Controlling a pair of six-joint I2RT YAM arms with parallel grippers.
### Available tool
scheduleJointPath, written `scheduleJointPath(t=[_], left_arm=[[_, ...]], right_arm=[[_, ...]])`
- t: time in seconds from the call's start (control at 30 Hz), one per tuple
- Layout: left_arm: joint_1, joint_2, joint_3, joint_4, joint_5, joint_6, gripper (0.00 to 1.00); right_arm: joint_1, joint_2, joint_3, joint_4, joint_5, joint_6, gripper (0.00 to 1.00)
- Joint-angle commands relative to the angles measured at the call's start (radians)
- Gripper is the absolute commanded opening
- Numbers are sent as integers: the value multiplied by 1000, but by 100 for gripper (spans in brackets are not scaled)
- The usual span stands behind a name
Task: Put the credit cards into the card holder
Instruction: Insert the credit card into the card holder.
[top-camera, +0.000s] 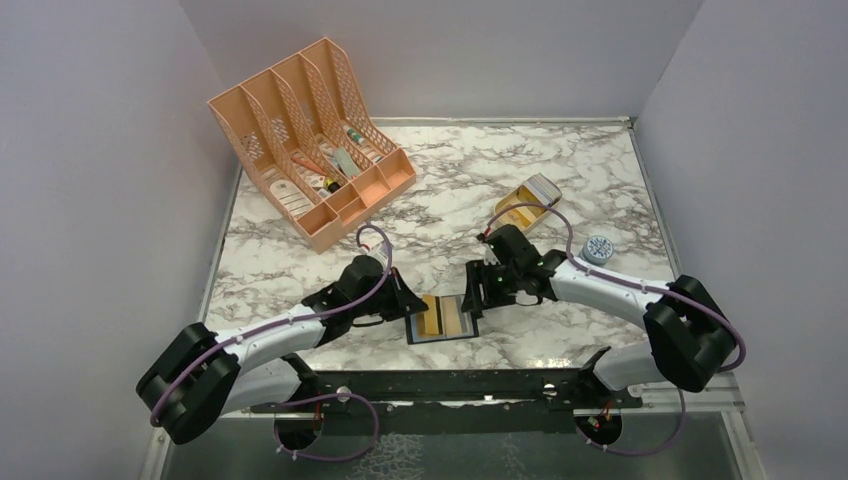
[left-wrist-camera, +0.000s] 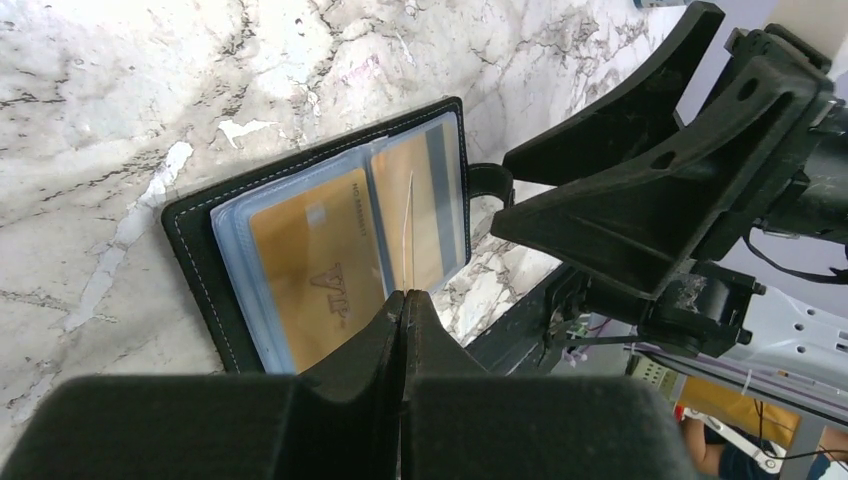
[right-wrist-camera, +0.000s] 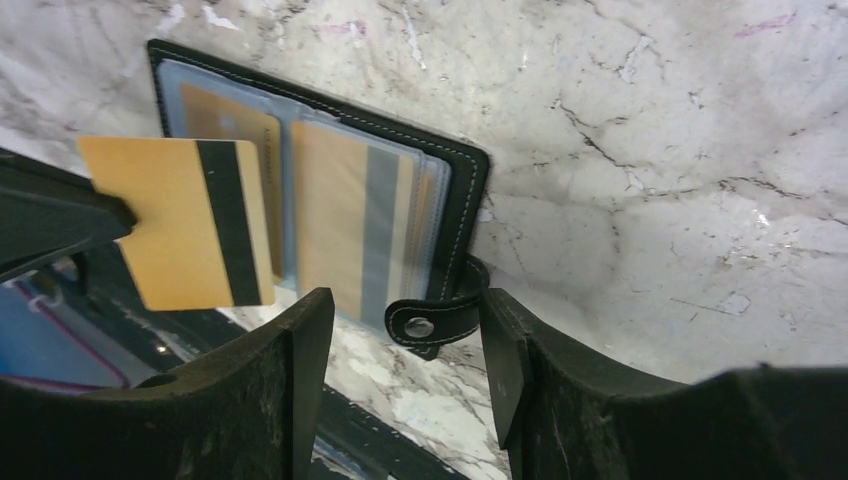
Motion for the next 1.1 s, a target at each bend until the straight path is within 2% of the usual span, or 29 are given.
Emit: scheduleJointPath(t=[0.0, 0.27, 0.37, 1.07], left_arm=[[18, 8, 4, -1, 44, 39, 0], [40, 44, -8, 28, 92, 20, 0], [40, 50, -12, 45, 102, 17, 0], [43, 113, -29, 72, 111, -10, 0]], right_arm=[[34, 33, 41, -62, 160, -17, 54], [60, 66, 39, -56, 175, -21, 37], [68, 70, 34, -54, 178, -15, 33], [83, 64, 16, -40, 181, -6, 29]])
